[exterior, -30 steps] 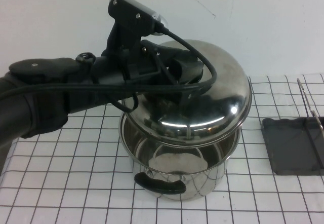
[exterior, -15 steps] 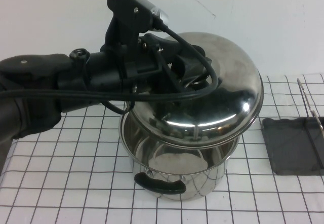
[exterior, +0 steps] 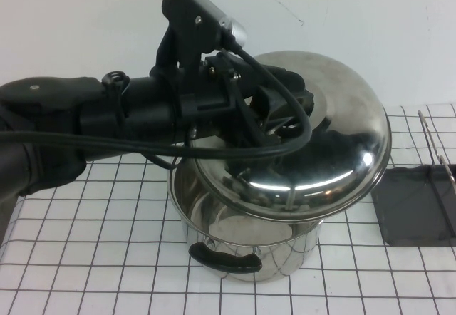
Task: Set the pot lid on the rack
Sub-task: Hand over the pot lid
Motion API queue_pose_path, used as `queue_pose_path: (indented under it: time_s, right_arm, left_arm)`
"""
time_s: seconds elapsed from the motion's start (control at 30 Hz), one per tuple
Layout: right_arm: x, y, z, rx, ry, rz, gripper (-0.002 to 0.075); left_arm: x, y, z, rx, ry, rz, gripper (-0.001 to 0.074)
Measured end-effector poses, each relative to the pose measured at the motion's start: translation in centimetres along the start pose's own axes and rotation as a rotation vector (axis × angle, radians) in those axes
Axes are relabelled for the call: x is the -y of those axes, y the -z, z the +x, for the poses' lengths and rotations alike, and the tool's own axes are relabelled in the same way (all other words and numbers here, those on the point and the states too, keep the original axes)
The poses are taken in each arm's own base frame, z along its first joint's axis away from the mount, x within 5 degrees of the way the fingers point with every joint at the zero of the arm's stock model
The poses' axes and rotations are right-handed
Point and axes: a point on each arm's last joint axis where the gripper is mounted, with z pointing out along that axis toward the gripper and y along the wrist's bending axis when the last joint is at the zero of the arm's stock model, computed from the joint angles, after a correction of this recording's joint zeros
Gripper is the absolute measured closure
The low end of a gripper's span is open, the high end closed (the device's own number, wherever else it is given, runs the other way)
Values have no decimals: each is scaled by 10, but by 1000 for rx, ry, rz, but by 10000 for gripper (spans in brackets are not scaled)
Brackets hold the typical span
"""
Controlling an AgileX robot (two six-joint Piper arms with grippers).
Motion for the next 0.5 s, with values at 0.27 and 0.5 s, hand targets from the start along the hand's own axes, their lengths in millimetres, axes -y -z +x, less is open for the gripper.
queue_pose_path:
  time_s: [0.27,0.5]
  right_arm:
    - [-10,1,-4,25,-325,-118,730]
    - [-12,1,2,-43,-245,-128,730]
  left_arm:
    - [0,0,0,-2,-4,2,400]
    - [1,0,0,-2,-2,3,400]
